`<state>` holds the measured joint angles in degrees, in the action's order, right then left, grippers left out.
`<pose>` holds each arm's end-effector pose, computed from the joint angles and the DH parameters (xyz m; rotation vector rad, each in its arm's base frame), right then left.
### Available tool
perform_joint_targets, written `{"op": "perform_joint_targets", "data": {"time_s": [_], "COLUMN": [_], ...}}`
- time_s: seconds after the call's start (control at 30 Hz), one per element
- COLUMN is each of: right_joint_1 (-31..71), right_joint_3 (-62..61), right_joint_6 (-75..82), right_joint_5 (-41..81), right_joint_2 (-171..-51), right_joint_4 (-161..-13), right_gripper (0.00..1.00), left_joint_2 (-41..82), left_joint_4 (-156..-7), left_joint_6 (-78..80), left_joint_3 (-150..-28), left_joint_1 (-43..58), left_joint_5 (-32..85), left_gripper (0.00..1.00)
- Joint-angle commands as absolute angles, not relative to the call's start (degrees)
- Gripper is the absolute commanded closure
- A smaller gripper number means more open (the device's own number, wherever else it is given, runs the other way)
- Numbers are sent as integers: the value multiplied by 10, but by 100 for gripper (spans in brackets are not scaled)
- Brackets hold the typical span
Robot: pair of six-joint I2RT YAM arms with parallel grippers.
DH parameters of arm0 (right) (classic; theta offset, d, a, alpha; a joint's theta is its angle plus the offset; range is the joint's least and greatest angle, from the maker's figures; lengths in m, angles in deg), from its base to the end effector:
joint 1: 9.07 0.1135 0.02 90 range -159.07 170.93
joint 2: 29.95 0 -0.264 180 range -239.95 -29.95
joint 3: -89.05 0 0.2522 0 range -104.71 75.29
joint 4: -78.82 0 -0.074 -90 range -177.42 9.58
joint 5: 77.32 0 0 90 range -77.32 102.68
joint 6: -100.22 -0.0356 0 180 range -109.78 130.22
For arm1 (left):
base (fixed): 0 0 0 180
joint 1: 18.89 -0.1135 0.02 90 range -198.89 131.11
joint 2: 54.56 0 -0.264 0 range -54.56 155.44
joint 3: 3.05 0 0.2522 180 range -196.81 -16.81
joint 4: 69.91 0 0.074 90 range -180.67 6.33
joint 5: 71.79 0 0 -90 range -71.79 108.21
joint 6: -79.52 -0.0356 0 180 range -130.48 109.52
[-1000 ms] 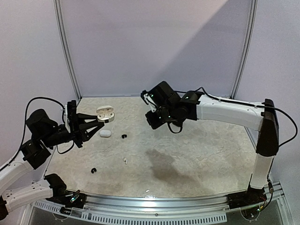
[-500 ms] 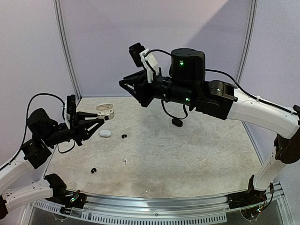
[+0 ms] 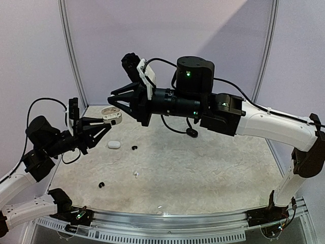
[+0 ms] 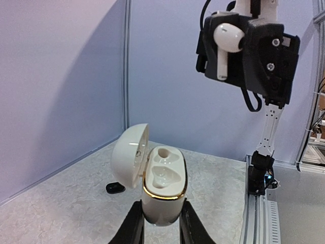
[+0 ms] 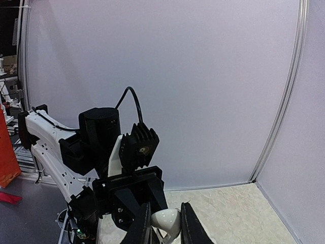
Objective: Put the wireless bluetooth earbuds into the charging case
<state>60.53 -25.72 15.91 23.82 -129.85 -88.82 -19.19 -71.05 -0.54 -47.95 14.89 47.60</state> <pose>0.1392 0.3942 0.4431 -1.1148 1.1763 1.0249 0.1211 -0.1020 0.3234 0.7329 1.3321 -0.9815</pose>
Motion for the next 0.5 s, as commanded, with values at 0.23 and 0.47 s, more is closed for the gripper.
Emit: {"op": "perform_joint_targets", "data": {"time_s": [0.23,0.47], "right_joint_1": [605,604], "right_joint_3": [-291,-287], "right_joint_6": [228,246], "right_joint_5": [270,282], "right_joint_2": [-1304,-1298], "right_joint_4": [-785,-770], "right_gripper": [95,96], "left_joint_2": [-185,-176], "left_joint_4": [-700,-691], "left_joint_6": [-19,-18], "left_joint_3": [-498,-500], "left_joint_1": [143,143], "left_joint_5": [505,529], "left_gripper": [100,100]}}
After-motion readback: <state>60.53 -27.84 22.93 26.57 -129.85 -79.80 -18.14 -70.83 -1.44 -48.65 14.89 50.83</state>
